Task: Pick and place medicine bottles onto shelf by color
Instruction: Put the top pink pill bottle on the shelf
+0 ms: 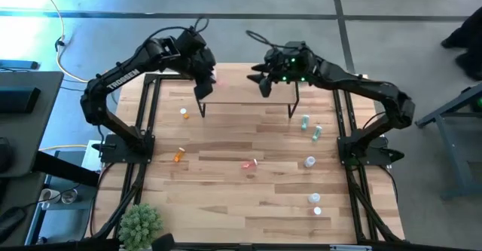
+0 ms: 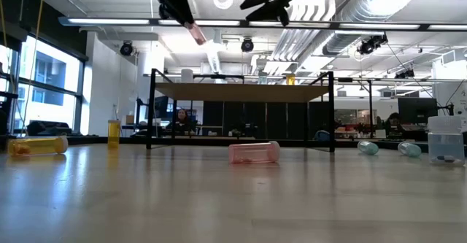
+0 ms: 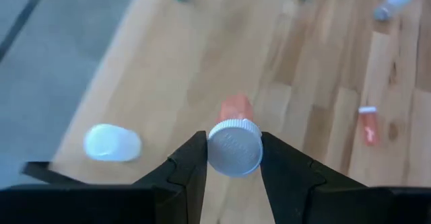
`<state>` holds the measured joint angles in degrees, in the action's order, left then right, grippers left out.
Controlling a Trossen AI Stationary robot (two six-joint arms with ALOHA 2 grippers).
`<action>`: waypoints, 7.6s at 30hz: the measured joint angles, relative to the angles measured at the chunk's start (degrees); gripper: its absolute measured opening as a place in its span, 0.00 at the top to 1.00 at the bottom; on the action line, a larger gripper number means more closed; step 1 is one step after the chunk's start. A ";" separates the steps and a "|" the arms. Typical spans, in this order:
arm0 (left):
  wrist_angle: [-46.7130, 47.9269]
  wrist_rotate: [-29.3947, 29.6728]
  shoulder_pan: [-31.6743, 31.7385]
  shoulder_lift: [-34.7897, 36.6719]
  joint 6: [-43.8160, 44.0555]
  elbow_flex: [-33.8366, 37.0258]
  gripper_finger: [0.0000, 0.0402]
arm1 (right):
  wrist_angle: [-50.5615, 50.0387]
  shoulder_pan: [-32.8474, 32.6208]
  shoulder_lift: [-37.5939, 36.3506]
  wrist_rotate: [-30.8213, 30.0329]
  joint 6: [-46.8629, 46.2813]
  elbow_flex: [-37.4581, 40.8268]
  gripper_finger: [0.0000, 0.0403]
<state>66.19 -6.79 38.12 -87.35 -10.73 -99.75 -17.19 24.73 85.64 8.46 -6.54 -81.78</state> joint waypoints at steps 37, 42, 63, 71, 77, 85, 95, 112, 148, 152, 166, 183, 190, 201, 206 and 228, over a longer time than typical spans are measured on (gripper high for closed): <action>2.17 2.12 5.61 -17.35 9.06 -24.91 0.72 | -8.04 8.40 0.07 0.03 1.66 0.00 0.52; 2.32 2.14 4.71 -20.81 10.09 -24.91 0.72 | -9.32 8.40 0.07 0.03 1.59 0.00 0.52; 7.97 7.69 2.84 -28.04 4.90 -24.93 0.72 | -10.12 8.38 0.09 0.03 1.48 0.00 0.52; 7.38 10.64 1.78 -28.09 1.07 -24.93 0.72 | -10.14 8.38 0.09 0.03 1.48 0.00 0.52; 7.16 10.50 2.21 -28.09 1.04 -24.93 0.72 | -10.13 8.33 0.09 0.03 1.46 0.00 0.52; 6.39 10.15 1.95 -28.09 -0.13 -24.93 0.72 | -10.14 8.33 0.09 0.03 1.46 0.00 0.52; 6.88 9.66 1.58 -28.28 -0.17 -24.92 0.72 | -10.16 8.33 0.11 0.03 1.46 0.00 0.52; 7.69 10.42 1.01 -30.21 -0.41 -24.75 0.72 | -10.45 8.24 0.11 0.03 1.46 0.00 0.52; 7.34 12.09 0.10 -31.95 -0.96 -24.99 0.65 | -11.08 8.24 0.11 0.03 1.46 0.00 0.52; 7.34 12.09 0.05 -31.95 -1.12 -24.97 0.64 | -11.30 8.24 0.11 0.03 1.46 0.00 0.52; 10.80 12.34 0.12 -31.95 0.00 -24.99 0.64 | -11.32 8.24 0.11 0.03 1.46 0.00 0.52; 10.91 13.07 -0.06 -31.97 0.20 -24.91 0.62 | -11.32 8.23 0.11 0.03 1.46 0.00 0.52; 10.71 13.99 0.10 -32.39 0.84 -24.84 0.62 | -11.32 8.24 0.11 0.03 1.46 0.00 0.52; 12.12 13.48 0.18 -32.39 1.09 -24.84 0.62 | -11.32 8.22 0.11 0.05 1.46 0.00 0.52; 13.94 13.53 0.18 -32.39 1.13 -24.82 0.62 | -11.32 8.22 0.11 0.04 1.46 0.00 0.52; 20.22 13.86 -3.01 -23.78 5.50 -24.82 0.64 | -11.34 8.22 0.11 0.07 0.55 0.00 0.52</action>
<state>86.41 7.07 35.11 -111.13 -5.23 -124.57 -28.53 32.95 85.76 8.54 -6.00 -81.78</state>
